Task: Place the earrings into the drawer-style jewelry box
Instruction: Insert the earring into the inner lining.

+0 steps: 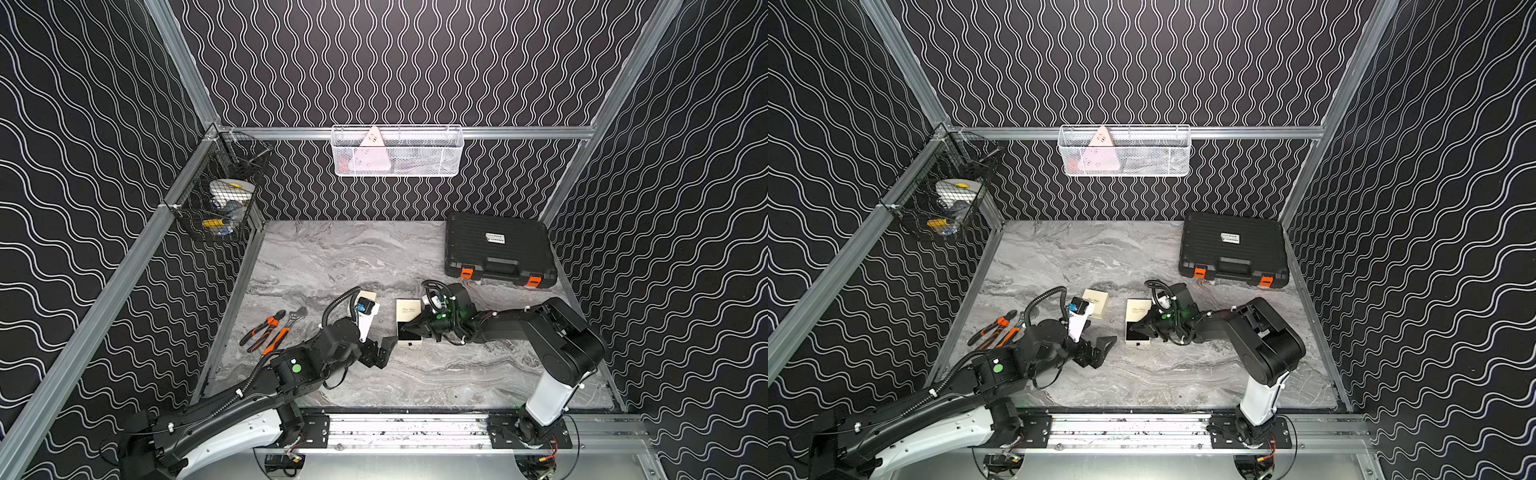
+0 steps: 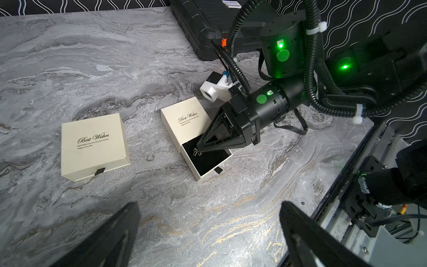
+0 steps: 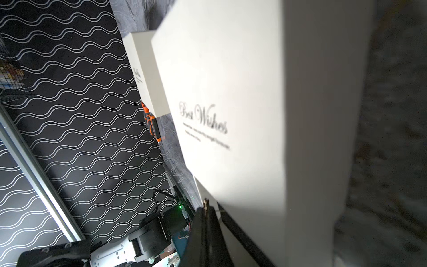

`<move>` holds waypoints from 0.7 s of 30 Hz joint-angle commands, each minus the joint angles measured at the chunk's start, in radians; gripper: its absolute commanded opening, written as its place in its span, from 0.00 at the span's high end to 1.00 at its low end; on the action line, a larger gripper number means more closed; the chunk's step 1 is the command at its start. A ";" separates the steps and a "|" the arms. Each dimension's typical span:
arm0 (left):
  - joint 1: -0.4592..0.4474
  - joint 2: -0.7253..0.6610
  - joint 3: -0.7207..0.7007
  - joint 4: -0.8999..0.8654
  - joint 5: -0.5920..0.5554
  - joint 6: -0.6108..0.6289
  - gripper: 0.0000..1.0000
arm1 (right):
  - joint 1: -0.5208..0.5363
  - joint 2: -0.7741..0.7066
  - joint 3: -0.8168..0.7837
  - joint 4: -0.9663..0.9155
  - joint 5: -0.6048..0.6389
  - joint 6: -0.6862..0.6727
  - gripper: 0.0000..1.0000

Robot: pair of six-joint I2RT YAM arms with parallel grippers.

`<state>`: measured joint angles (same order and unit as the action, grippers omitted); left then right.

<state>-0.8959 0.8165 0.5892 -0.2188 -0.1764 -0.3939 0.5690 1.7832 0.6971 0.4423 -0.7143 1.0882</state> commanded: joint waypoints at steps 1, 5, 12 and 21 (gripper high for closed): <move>0.002 -0.003 -0.002 0.016 0.010 -0.013 0.01 | 0.005 0.013 0.010 0.051 0.004 0.018 1.00; 0.002 -0.006 -0.002 0.012 0.011 -0.013 0.01 | 0.011 0.019 0.019 0.043 0.007 0.014 1.00; 0.002 -0.014 -0.003 0.009 0.015 -0.013 0.01 | 0.011 0.032 0.016 0.047 0.010 0.012 1.00; 0.002 -0.019 -0.004 0.011 0.023 -0.014 0.01 | 0.011 0.048 0.016 0.033 0.019 -0.001 1.00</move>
<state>-0.8959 0.8005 0.5877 -0.2199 -0.1570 -0.3939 0.5797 1.8244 0.7109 0.4538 -0.7116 1.0916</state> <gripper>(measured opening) 0.987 0.050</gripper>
